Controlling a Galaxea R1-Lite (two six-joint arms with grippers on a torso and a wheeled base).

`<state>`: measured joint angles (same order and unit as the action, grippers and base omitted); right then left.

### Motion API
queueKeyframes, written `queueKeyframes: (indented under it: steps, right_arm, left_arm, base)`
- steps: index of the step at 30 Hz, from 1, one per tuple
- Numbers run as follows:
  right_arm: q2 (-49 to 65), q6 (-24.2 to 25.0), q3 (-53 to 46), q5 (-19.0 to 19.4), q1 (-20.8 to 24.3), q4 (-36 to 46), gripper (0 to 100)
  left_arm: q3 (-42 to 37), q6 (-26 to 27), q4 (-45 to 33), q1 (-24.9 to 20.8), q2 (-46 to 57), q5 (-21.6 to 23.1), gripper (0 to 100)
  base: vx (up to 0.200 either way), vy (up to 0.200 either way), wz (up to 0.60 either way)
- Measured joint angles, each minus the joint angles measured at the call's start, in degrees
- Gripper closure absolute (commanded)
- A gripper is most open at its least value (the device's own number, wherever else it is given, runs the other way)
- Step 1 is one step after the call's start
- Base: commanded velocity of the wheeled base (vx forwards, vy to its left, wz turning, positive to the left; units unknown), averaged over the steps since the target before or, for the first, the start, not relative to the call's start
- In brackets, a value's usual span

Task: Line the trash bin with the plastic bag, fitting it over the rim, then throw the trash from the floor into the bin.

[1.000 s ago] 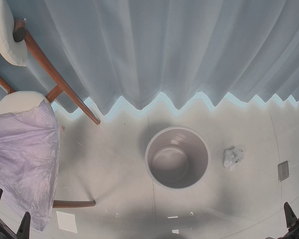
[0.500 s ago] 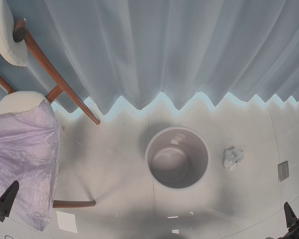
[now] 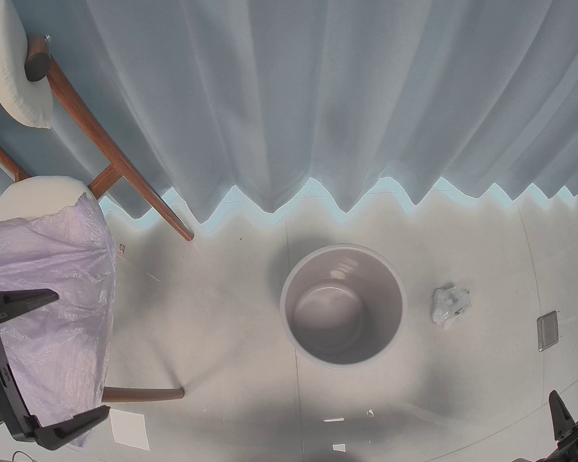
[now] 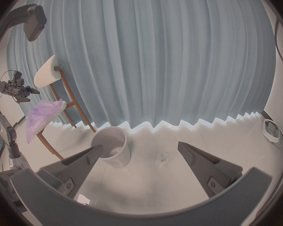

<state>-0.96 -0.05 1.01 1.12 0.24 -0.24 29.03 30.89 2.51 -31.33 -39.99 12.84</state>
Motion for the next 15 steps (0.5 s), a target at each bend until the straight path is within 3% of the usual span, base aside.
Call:
queueKeyframes:
  steps: [6, 11, 15]
  right_arm:
    - [0.0, 0.0, 0.0, 0.0, 0.0, 0.0, 0]
    - [0.0, 0.0, 0.0, 0.0, 0.0, 0.0, 0]
    - [0.0, 0.0, 0.0, 0.0, 0.0, 0.0, 0]
  left_arm:
    - [0.3, 3.1, -0.1, -2.3, -3.7, -2.1, 0]
    - [0.2, 5.4, 0.3, -2.6, -5.9, -7.4, 0]
    - [0.2, 6.2, 0.6, -2.7, -6.8, -14.6, 0]
  base:
    - [0.000, 0.000, 0.00]
    - [0.000, 0.000, 0.00]
    - [0.000, 0.000, 0.00]
